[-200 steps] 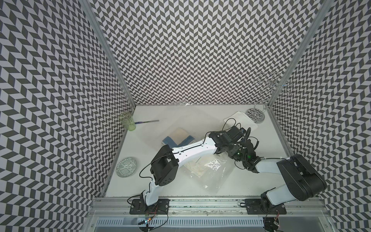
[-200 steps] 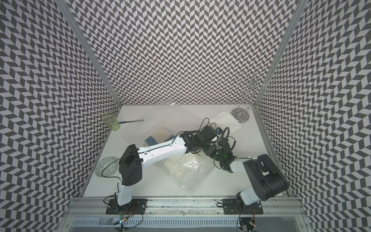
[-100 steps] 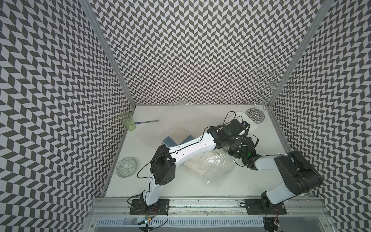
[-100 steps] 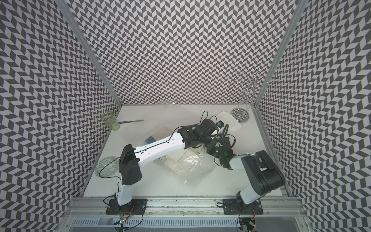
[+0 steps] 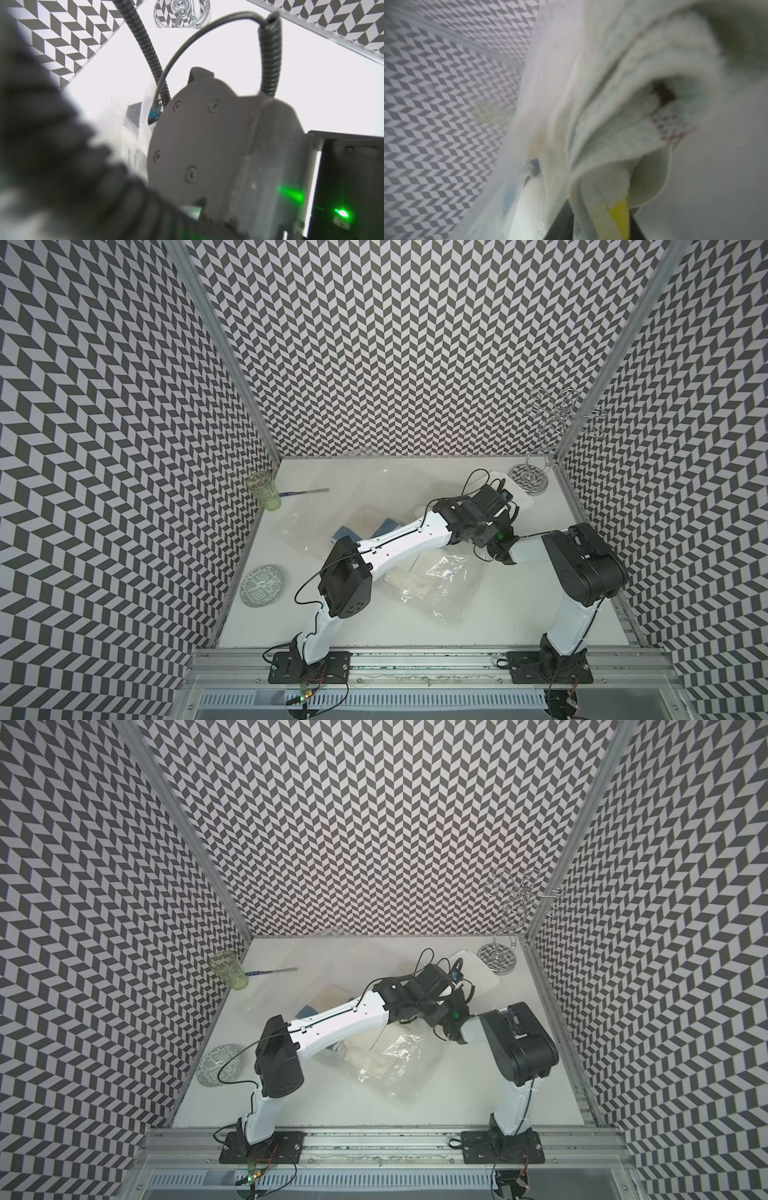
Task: Place the folded towel into the vacuum bag
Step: Place the towel in the vacuum bag.
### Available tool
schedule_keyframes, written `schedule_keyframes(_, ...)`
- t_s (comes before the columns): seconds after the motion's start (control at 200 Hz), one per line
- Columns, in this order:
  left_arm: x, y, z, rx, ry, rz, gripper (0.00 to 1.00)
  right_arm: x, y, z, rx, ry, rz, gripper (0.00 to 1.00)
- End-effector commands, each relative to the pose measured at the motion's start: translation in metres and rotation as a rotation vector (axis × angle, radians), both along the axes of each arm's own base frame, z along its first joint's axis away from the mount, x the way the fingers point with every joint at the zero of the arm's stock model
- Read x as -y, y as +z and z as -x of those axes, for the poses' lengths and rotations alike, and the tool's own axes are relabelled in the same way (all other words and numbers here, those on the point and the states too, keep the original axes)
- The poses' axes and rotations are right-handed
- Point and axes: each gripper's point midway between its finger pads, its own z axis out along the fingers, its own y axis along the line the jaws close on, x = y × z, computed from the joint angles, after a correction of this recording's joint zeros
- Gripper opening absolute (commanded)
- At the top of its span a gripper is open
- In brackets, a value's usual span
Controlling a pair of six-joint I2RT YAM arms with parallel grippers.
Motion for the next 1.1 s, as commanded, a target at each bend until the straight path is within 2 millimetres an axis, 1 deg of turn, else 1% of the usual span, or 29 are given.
schedule_keyframes(0.0,0.019,0.015,0.016,-0.011,-0.067,0.069,0.0,-0.003,0.013,0.0,-0.003,-0.021,-0.023,0.45)
schedule_keyframes(0.065,0.012,0.017,0.01,-0.009,-0.035,0.075,0.0,0.009,0.008,0.011,-0.058,-0.075,-0.003,0.54)
schedule_keyframes(0.155,0.004,0.022,0.003,-0.01,0.006,0.095,0.0,0.017,0.009,0.03,-0.103,-0.119,-0.044,0.61)
schedule_keyframes(0.21,0.003,0.026,0.004,-0.015,0.01,0.112,0.0,0.017,0.01,0.042,-0.127,-0.127,-0.09,0.64)
schedule_keyframes(0.265,0.005,0.031,0.01,-0.029,-0.001,0.135,0.0,0.02,0.011,0.051,-0.15,-0.149,-0.133,0.65)
schedule_keyframes(0.356,0.009,0.039,0.024,-0.043,-0.026,0.167,0.0,0.023,0.02,0.064,-0.15,-0.188,-0.212,0.59)
schedule_keyframes(0.416,0.011,0.044,0.034,-0.052,-0.042,0.185,0.0,0.024,0.027,0.068,-0.131,-0.215,-0.231,0.54)
schedule_keyframes(0.466,0.014,0.048,0.042,-0.06,-0.057,0.199,0.0,0.026,0.033,0.069,-0.108,-0.242,-0.239,0.5)
schedule_keyframes(0.566,0.018,0.054,0.06,-0.074,-0.091,0.22,0.0,0.023,0.044,0.068,-0.059,-0.265,-0.263,0.42)
schedule_keyframes(0.686,0.022,0.052,0.075,-0.088,-0.118,0.215,0.0,0.021,0.043,0.062,-0.039,-0.293,-0.272,0.35)
schedule_keyframes(0.721,0.023,0.049,0.077,-0.092,-0.121,0.209,0.0,0.023,0.04,0.058,-0.038,-0.309,-0.262,0.33)
schedule_keyframes(0.821,0.024,0.049,0.082,-0.094,-0.131,0.205,0.0,0.03,0.03,0.052,-0.032,-0.358,-0.209,0.26)
schedule_keyframes(0.891,0.025,0.049,0.083,-0.094,-0.132,0.204,0.0,0.031,0.02,0.052,-0.066,-0.361,-0.175,0.25)
schedule_keyframes(0.967,0.024,0.045,0.081,-0.091,-0.126,0.19,0.0,0.024,0.022,0.063,-0.076,-0.318,-0.182,0.27)
schedule_keyframes(1.017,0.022,0.042,0.08,-0.086,-0.122,0.178,0.0,0.025,0.024,0.073,-0.075,-0.327,-0.15,0.27)
schedule_keyframes(1.097,0.022,0.039,0.078,-0.083,-0.116,0.176,0.0,0.032,0.024,0.087,-0.083,-0.354,-0.132,0.28)
